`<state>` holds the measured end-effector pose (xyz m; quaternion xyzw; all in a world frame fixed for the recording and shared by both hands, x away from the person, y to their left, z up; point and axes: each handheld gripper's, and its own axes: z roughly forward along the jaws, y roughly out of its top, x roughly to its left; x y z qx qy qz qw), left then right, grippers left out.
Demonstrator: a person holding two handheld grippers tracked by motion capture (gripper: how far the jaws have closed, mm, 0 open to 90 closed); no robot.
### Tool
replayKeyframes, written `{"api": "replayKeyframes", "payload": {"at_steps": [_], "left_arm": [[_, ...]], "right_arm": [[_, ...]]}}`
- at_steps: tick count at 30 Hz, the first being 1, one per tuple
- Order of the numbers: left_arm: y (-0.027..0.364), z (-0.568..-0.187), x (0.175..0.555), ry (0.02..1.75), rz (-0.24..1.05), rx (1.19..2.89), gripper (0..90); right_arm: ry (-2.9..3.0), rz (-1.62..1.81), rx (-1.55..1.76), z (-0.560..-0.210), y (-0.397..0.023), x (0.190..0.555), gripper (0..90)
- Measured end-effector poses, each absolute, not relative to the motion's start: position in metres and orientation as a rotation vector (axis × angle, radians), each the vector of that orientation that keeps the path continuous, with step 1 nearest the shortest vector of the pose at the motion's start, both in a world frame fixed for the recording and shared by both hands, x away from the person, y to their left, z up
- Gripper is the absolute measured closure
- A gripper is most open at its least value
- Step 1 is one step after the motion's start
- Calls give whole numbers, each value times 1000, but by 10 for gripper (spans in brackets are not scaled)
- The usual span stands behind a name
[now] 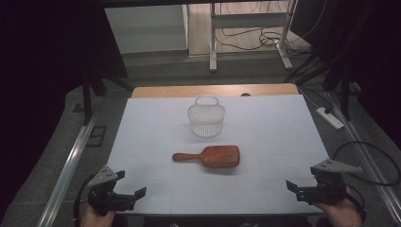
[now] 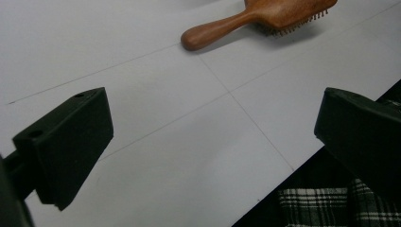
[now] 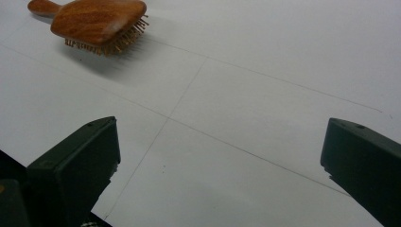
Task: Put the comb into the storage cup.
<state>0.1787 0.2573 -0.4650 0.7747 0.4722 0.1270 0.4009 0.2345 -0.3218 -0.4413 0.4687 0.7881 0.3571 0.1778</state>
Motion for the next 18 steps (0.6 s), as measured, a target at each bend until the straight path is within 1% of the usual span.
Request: {"api": "replayKeyframes", "payload": {"at_steps": [6, 18], "left_arm": [[260, -465, 177, 1208, 315, 1937, 0], [259, -465, 178, 1212, 311, 1948, 0]], "right_arm": [[2231, 1005, 1323, -441, -321, 235, 0], [2246, 1002, 1314, -442, -319, 236, 0]]}}
